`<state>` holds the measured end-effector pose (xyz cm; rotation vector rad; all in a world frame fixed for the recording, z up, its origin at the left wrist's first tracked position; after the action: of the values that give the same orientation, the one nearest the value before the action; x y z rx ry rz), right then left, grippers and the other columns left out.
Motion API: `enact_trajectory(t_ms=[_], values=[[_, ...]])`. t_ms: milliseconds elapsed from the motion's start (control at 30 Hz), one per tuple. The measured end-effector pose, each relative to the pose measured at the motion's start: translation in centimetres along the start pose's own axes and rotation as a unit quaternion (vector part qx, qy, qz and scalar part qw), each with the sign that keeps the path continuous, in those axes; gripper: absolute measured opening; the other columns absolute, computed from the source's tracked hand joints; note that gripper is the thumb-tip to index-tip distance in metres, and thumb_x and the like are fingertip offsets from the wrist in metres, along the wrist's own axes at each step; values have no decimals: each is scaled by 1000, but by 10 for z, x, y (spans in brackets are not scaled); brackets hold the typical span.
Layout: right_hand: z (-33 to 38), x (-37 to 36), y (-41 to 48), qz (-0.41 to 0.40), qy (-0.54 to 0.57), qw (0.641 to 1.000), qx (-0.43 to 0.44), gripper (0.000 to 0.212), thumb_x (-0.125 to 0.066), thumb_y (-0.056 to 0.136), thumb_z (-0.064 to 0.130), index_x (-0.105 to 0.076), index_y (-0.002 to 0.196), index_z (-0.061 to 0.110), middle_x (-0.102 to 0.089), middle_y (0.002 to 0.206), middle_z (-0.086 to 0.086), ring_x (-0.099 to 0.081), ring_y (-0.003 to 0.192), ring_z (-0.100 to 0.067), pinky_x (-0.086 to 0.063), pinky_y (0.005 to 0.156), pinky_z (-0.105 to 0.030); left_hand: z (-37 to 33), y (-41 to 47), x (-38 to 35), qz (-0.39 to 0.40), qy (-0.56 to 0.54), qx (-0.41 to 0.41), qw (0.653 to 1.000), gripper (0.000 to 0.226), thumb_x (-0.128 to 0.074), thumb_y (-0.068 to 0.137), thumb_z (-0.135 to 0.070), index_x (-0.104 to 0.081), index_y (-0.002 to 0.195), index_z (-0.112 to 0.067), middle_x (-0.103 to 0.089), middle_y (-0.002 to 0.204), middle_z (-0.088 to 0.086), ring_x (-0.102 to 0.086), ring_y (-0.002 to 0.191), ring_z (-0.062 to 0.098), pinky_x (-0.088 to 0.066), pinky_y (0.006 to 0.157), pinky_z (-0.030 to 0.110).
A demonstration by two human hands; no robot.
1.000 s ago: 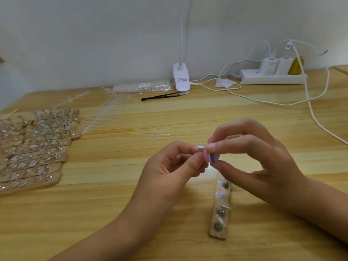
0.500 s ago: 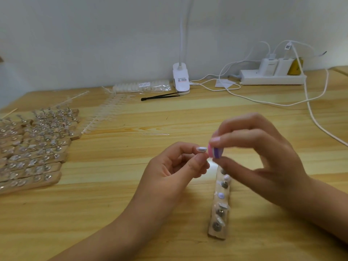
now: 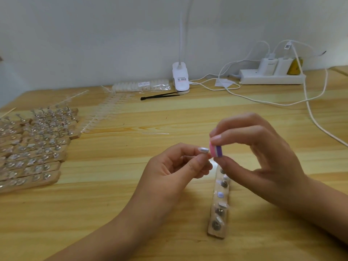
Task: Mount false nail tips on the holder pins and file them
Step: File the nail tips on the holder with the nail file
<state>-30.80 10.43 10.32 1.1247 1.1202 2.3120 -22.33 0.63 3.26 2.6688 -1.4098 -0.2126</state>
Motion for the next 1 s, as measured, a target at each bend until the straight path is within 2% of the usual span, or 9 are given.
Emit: enact_trajectory(t_ms=[100,233,333,467,567,733,833,1000], values=[[-4,-1,-1,6,-30,999,-18,22,-64,90,13,-57,109,20,-59,107,-2,-61,104,-20,-50,85,-45,0,0,1,-6,-3,1,1000,12,-72,79,-36,-77,86,-28,-74,79,1,-69,77,7,-52,72,15],[4,-6,-3,12,-32,999,8,17,-66,91,15,-61,107,19,-59,106,0,-61,102,-18,-49,83,-42,-1,0,1,-2,-6,-3,1000,12,-70,75,-42,-73,80,-31,-73,76,1,-69,74,6,-52,71,16],[-3,-3,-1,9,-47,999,-16,19,-66,90,17,-59,107,22,-60,105,-3,-61,101,-18,-49,84,-44,1,0,2,-5,-1,0,1000,14,-70,75,-43,-74,82,-32,-73,77,1,-69,75,7,-52,71,16],[3,-6,-2,15,-36,999,-3,19,-66,89,15,-59,107,18,-59,108,-2,-61,101,-19,-48,86,-36,2,-1,0,4,17,-2,1000,14,-66,81,-41,-74,87,-31,-75,81,0,-69,77,7,-52,72,16],[0,-6,-1,19,-43,999,-20,18,-65,88,15,-61,106,16,-59,105,-5,-61,100,-19,-50,84,-40,5,0,1,-2,16,1,1000,13,-68,82,-37,-74,89,-28,-75,81,1,-70,77,7,-52,70,15],[8,-9,-2,27,-43,999,9,16,-65,92,18,-59,106,18,-58,107,1,-60,102,-17,-49,84,-38,2,1,0,5,16,-7,1000,17,-70,77,-42,-72,89,-30,-75,80,0,-70,75,7,-51,69,14],[3,-6,-1,24,-47,999,-8,18,-65,89,16,-60,106,17,-59,105,-4,-61,101,-18,-50,83,-42,1,1,2,5,23,-9,1000,13,-68,80,-39,-73,88,-30,-75,79,0,-69,75,6,-51,69,14],[7,-8,-2,32,-34,999,12,17,-65,91,16,-60,107,16,-59,106,-2,-61,102,-18,-50,83,-39,-3,1,-3,28,22,-14,999,14,-64,88,-33,-73,94,-23,-74,83,-1,-69,79,6,-51,73,15]])
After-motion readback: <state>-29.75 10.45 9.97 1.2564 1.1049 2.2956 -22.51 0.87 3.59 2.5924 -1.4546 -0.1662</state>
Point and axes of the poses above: each hand's wrist, its own y-axis towards the middle knuckle, its own x-axis out of the back of the hand, z = x × y, the point moved 10 cm from there along y, towards the middle knuckle
